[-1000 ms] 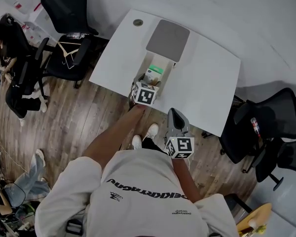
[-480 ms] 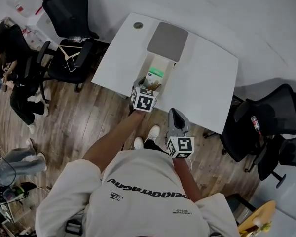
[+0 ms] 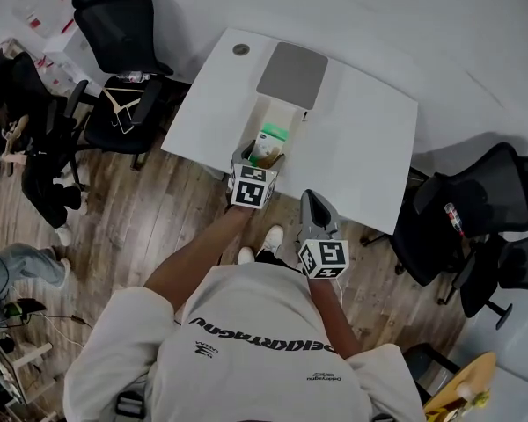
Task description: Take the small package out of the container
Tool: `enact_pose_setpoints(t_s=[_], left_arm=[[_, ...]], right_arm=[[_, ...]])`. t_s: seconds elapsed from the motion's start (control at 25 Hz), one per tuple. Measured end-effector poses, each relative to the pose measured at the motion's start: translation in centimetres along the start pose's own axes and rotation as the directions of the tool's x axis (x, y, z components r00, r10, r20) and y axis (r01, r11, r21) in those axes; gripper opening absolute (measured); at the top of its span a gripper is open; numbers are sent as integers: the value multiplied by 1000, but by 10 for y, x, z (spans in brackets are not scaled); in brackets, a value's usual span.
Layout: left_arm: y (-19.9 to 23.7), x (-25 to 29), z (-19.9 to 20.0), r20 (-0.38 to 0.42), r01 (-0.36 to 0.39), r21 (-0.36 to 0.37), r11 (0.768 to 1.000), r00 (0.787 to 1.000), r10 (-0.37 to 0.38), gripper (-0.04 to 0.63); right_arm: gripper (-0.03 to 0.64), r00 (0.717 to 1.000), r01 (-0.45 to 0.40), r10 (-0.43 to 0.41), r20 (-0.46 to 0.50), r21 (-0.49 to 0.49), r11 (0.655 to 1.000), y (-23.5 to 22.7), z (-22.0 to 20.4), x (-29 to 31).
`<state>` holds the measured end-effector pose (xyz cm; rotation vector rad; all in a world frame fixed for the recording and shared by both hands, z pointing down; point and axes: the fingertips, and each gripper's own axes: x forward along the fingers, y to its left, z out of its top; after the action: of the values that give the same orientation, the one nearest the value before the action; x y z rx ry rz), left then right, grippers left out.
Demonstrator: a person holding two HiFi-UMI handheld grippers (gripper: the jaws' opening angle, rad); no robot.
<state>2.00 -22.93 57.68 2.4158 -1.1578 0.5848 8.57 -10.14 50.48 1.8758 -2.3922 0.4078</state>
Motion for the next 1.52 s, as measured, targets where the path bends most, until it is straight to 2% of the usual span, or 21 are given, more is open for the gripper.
enact_pose_setpoints(t_s=[0.36, 0.6, 0.92, 1.52], left_arm=[[-11, -23, -1, 46, -10, -1, 1000, 999, 10, 357], [-17, -45, -2, 84, -18, 9, 1000, 996, 17, 357], [-31, -65, -12, 117, -18, 3, 1000, 993, 18, 357], [-45, -104, -15, 212, -14, 48, 999, 977, 4, 357]], right_arm=[[-2, 999, -34, 33, 17, 29, 999, -2, 3, -8], [-2, 998, -54, 54, 20, 3, 999, 6, 1, -16], [-2, 999, -53, 53, 7, 0, 999, 4, -6, -27], [-2, 999, -44, 44, 25, -19, 999, 9, -1, -38]])
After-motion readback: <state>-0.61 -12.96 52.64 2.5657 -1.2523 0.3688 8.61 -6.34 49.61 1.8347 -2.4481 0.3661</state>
